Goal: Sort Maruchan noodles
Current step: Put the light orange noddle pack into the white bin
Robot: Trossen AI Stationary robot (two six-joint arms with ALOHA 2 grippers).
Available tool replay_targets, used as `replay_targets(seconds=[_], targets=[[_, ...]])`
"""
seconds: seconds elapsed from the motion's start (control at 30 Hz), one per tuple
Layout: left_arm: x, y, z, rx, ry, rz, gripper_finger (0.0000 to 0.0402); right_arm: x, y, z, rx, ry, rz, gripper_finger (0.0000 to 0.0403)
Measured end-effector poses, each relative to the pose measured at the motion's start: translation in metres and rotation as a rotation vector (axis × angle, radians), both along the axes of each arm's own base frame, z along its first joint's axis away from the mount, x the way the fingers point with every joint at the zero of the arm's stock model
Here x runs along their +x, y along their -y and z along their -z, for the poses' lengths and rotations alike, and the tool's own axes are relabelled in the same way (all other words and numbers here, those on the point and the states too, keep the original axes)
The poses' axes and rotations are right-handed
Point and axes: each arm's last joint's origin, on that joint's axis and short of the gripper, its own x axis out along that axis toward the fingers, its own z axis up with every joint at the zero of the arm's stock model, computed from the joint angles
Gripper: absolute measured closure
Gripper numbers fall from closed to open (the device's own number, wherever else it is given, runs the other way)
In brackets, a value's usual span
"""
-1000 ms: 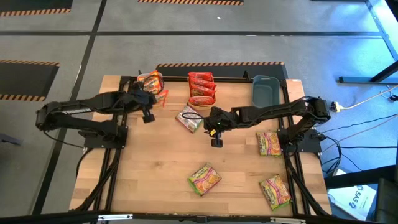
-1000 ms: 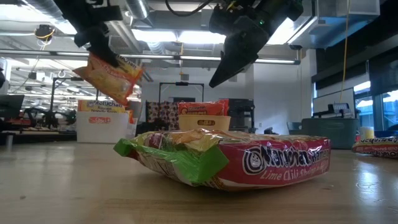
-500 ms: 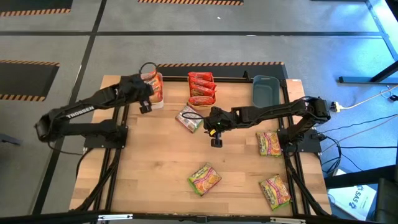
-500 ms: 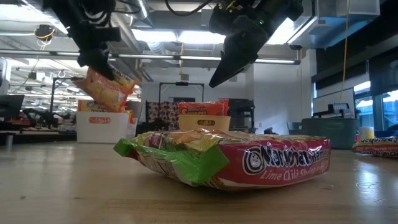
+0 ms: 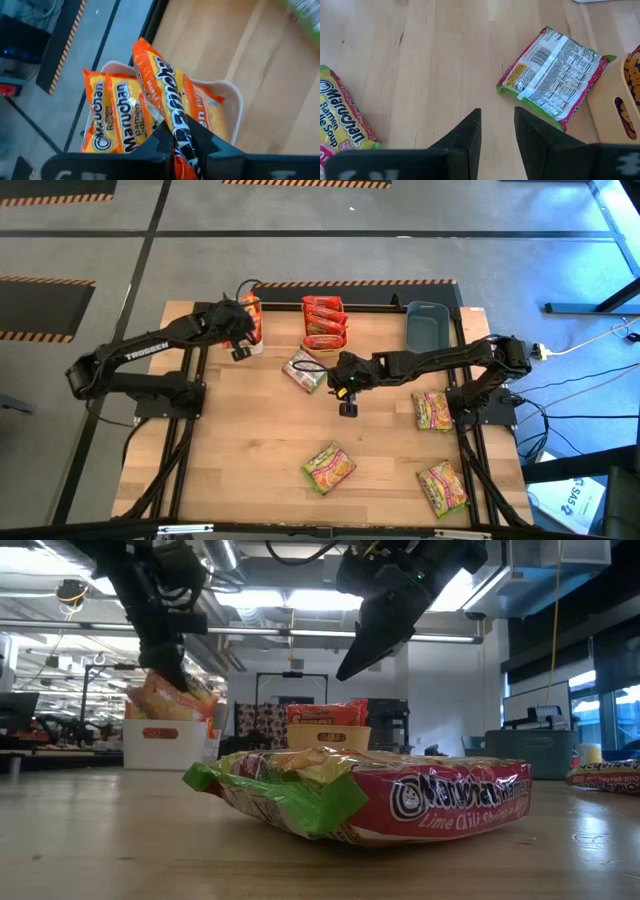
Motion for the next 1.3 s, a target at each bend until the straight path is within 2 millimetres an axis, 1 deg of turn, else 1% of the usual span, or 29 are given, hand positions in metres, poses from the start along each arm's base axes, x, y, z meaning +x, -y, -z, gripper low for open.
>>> replay_targets(seconds=[0.17,0.3,0.5,0.77,1.0,1.13,1.3], targets=[[0.006,-0.009,0.004,0.008,0.011,-0.007,0.0387,0.0,0.0,0.0,-0.005,-0.001,-0.006,0.0299],[0.01,-0.013,0.013,0.055,0.0,0.035,0.0385,0.0,0.0,0.0,-0.005,-0.002,-0.031,0.0299],[-0.003,-0.013,0.039,0.013,-0.042,-0.013,0.0385,-0.001,-0.001,0.001,0.003,-0.011,-0.039,0.0299],[-0.012,-0.019,0.046,0.005,-0.029,-0.141,0.0384,0.0,-0.001,0.001,0.002,-0.006,-0.039,0.0299],[-0.019,-0.03,0.044,0.057,-0.041,-0.181,0.0384,0.0,-0.001,0.0,0.009,0.002,-0.045,0.0299],[-0.019,-0.029,0.047,0.034,-0.02,-0.164,0.0384,0.0,-0.003,0.0,0.038,0.003,-0.071,0.0299],[-0.019,-0.021,0.069,-0.038,0.011,-0.113,0.0384,0.0,-0.003,0.0,0.041,0.003,-0.074,0.0299]])
